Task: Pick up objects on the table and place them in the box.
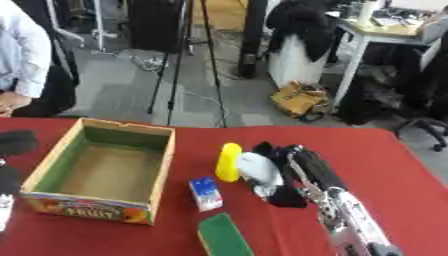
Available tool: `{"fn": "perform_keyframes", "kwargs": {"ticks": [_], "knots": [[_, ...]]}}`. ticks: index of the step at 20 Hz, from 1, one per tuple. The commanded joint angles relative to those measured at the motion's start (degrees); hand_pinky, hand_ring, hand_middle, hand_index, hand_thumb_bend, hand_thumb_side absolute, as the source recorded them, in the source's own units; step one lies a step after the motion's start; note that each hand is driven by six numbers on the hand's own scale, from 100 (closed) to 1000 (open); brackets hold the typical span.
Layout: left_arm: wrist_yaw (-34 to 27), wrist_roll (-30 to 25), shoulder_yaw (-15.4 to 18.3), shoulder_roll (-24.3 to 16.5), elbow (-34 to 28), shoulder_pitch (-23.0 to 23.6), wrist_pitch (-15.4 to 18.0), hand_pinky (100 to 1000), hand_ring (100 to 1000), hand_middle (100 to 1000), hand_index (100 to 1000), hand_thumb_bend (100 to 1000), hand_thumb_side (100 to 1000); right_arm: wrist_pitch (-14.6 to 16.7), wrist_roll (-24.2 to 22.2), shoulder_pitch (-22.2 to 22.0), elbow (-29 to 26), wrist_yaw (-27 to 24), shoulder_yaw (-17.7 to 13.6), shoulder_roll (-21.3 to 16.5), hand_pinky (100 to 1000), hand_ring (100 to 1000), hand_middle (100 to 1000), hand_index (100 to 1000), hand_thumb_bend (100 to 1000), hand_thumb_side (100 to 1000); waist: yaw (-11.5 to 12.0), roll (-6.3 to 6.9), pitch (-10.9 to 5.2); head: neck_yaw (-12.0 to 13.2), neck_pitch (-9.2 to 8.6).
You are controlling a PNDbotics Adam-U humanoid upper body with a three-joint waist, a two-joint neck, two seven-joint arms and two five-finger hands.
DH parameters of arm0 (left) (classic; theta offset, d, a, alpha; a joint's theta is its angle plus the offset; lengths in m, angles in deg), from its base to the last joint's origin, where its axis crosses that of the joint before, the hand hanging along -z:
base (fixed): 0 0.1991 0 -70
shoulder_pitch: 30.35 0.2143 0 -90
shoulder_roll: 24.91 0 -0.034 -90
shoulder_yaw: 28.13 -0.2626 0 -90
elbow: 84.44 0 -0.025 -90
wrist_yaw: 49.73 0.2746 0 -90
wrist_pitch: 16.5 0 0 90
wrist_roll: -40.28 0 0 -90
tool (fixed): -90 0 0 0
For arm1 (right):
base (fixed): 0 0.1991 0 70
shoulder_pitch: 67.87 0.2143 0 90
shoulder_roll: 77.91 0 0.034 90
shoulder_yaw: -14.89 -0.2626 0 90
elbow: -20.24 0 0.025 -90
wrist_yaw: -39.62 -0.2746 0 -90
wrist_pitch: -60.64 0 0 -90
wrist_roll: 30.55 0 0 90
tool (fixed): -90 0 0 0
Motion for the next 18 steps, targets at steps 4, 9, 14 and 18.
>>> {"fn": "perform_keyframes", "kwargs": {"ticks": [4, 9, 14, 18], "knots": [[0.0, -0.1, 0.3, -1.3, -1.1, -0.6, 0.1, 943, 807, 783, 782, 100, 717, 0.7, 0.0, 3.3, -1.1, -1.9, 1.0, -1.2, 870, 846, 437, 528, 327, 570, 0.7, -0.03, -1.21, 0.4, -0.22], [-0.2, -0.3, 0.1, -1.3, -1.1, -0.7, 0.1, 942, 807, 783, 782, 100, 716, 1.1, 0.0, 5.5, -0.8, -2.6, 1.6, -0.9, 870, 844, 436, 523, 318, 574, 1.3, -0.18, -1.24, 0.5, -0.54], [-0.4, -0.7, -0.2, -1.2, -1.1, -1.0, 0.3, 943, 807, 784, 782, 100, 715, 1.4, 0.2, 9.3, 1.2, -2.9, 2.3, -0.5, 867, 841, 432, 519, 307, 576, 2.6, -0.22, -1.19, 0.1, -0.62], [-0.6, -0.9, -0.4, -1.1, -1.1, -1.2, 0.3, 943, 808, 784, 782, 100, 716, 1.8, 0.4, 11.9, 4.0, -2.3, 2.4, -0.4, 866, 839, 430, 516, 301, 576, 3.8, -0.25, -0.94, -0.3, -1.11]]}}
